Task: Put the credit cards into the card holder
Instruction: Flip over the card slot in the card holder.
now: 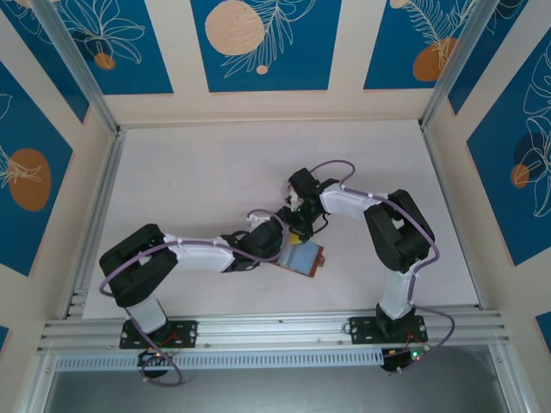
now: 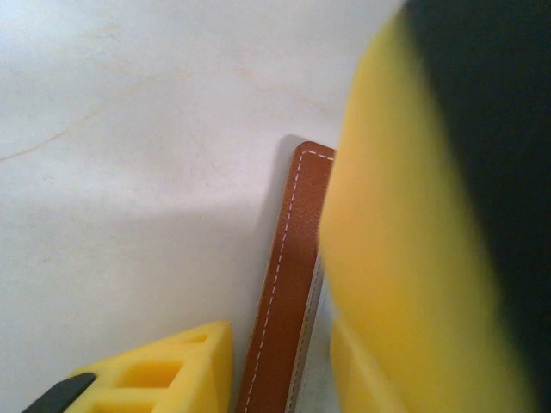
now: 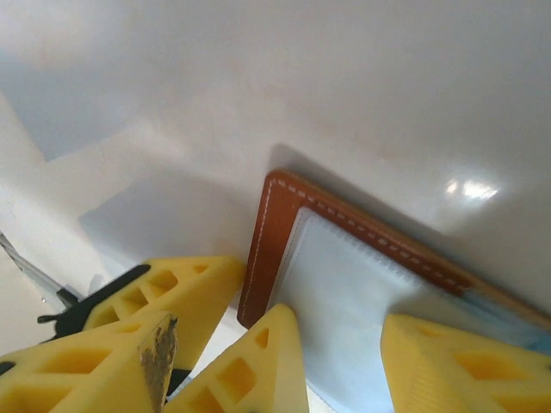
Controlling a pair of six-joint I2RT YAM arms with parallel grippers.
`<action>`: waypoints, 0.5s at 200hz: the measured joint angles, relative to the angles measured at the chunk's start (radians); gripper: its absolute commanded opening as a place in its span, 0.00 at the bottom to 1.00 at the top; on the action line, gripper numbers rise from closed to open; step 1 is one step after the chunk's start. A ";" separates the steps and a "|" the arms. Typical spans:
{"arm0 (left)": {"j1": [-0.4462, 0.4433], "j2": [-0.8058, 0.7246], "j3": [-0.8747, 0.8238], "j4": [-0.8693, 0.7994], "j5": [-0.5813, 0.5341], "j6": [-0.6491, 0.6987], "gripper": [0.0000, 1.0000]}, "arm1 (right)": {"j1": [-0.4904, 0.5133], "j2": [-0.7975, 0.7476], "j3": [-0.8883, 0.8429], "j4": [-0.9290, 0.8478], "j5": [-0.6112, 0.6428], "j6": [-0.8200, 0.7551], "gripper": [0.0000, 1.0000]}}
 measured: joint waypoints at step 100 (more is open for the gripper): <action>-0.017 -0.002 -0.011 0.025 -0.007 0.066 0.42 | 0.012 -0.298 -0.092 0.043 0.089 -0.027 0.27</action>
